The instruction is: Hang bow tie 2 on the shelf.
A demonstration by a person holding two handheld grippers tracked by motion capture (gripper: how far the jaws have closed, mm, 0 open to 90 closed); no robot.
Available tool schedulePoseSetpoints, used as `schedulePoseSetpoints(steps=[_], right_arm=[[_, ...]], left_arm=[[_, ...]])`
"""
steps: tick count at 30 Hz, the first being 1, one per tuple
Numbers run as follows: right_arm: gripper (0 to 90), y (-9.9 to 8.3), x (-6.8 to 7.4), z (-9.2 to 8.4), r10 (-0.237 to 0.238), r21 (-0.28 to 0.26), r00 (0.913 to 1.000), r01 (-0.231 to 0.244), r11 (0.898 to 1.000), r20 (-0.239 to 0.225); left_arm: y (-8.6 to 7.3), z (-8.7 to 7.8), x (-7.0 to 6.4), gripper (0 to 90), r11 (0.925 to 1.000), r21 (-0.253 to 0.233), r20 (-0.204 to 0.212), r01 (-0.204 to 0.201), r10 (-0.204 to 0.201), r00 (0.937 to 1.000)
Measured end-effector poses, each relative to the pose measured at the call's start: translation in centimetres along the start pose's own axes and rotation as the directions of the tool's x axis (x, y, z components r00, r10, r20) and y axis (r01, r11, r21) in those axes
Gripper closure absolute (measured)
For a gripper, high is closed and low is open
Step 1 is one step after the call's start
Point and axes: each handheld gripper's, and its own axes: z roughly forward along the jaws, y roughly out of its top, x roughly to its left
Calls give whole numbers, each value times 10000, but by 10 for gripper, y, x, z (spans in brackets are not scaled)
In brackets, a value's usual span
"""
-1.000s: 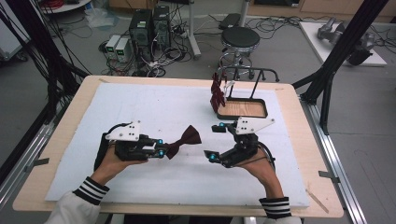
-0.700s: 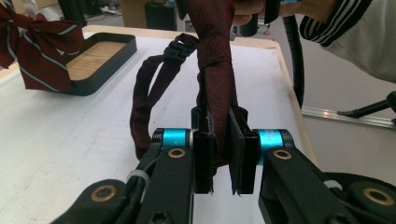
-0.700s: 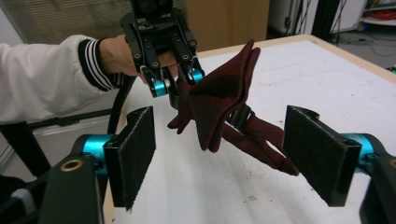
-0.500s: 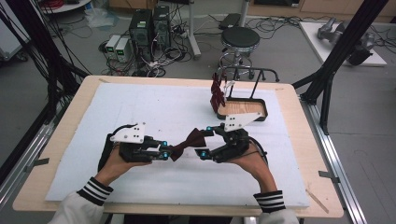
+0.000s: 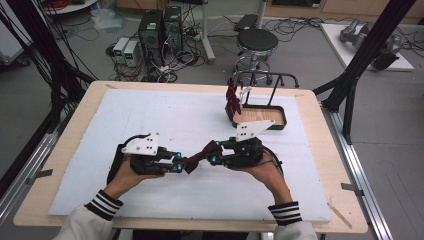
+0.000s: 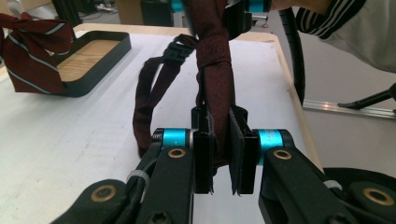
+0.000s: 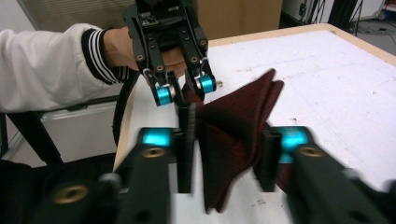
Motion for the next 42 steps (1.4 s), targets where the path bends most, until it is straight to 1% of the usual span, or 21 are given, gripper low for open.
schedulePoseSetpoints(steps=[4,5,8,9,11,13,16,19,21,24,25,26,27,30,31,32,33,37,38,39,42], right_arm=[[820,0,0,1,-100,13,9996,101,9999,-262],[826,0,0,1,-25,93,9995,28,10000,-330],[831,0,0,1,-140,115,9995,143,9998,-294],[831,0,1,1,-63,91,9996,65,9999,-284],[831,1,0,0,-128,-17,9996,127,9999,-261],[831,1,0,0,-216,-89,9995,214,9997,-209],[832,1,0,0,-259,50,9996,260,9997,-89],[832,1,1,-2,-191,27,9998,191,9998,-8],[833,0,-1,-5,-196,-64,9997,197,9998,161],[832,-1,-1,-10,-56,-186,9988,65,9998,485],[832,-1,-2,-12,-86,-215,9979,100,9997,635],[832,-1,-3,-14,-172,-286,9968,194,9994,777],[832,-1,-3,-17,-21,-365,9963,53,9993,862],[832,-1,-4,-25,56,-676,9913,34,9977,1319],[831,-1,-5,-28,-3,-825,9887,128,9965,1502],[832,-2,-5,-31,97,-944,9874,54,9955,1582],[831,-2,-5,-35,118,-1061,9856,62,9943,1688],[832,-2,-5,-47,284,-1549,9739,70,9879,2252],[831,-3,-6,-50,348,-1648,9702,53,9863,2396],[831,-3,-6,-52,351,-1761,9667,104,9843,2533],[831,-3,-7,-60,498,-2069,9540,131,9783,2958]], left_arm=[[0,-1,1,813,10000,48,-55,-32,32,10000],[0,0,1,812,9999,98,-89,-41,42,10000],[0,-1,2,807,10000,51,-90,12,-12,10000],[0,-1,2,804,10000,-33,-76,53,-54,10000],[0,-1,2,793,10000,-55,-130,-4,3,9999],[0,-1,2,762,10000,-44,-232,83,-84,9997],[0,-2,4,623,9996,-186,-399,198,-206,9990],[0,-3,3,398,9983,-484,-993,315,-362,9944],[0,-6,4,317,9970,-710,-1341,312,-405,9901],[-2,-11,4,184,9947,-949,-1904,391,-567,9801],[-3,-12,5,155,9940,-1012,-2036,415,-615,9771],[-4,-15,5,140,9934,-1068,-2269,417,-652,9717],[-5,-17,5,136,9928,-1124,-2429,420,-685,9676],[-11,-24,5,131,9893,-1406,-2799,384,-769,9569],[-13,-26,5,131,9886,-1439,-2911,437,-845,9529],[-15,-28,6,131,9881,-1457,-3044,488,-917,9481],[-18,-29,6,131,9867,-1517,-3096,588,-1039,9452],[-29,-37,6,131,9837,-1634,-3489,753,-1290,9282],[-32,-39,6,131,9824,-1723,-3626,721,-1313,9226],[-34,-41,5,131,9821,-1759,-3811,680,-1316,9151],[-41,-47,6,131,9788,-1898,-3975,774,-1487,9055]])
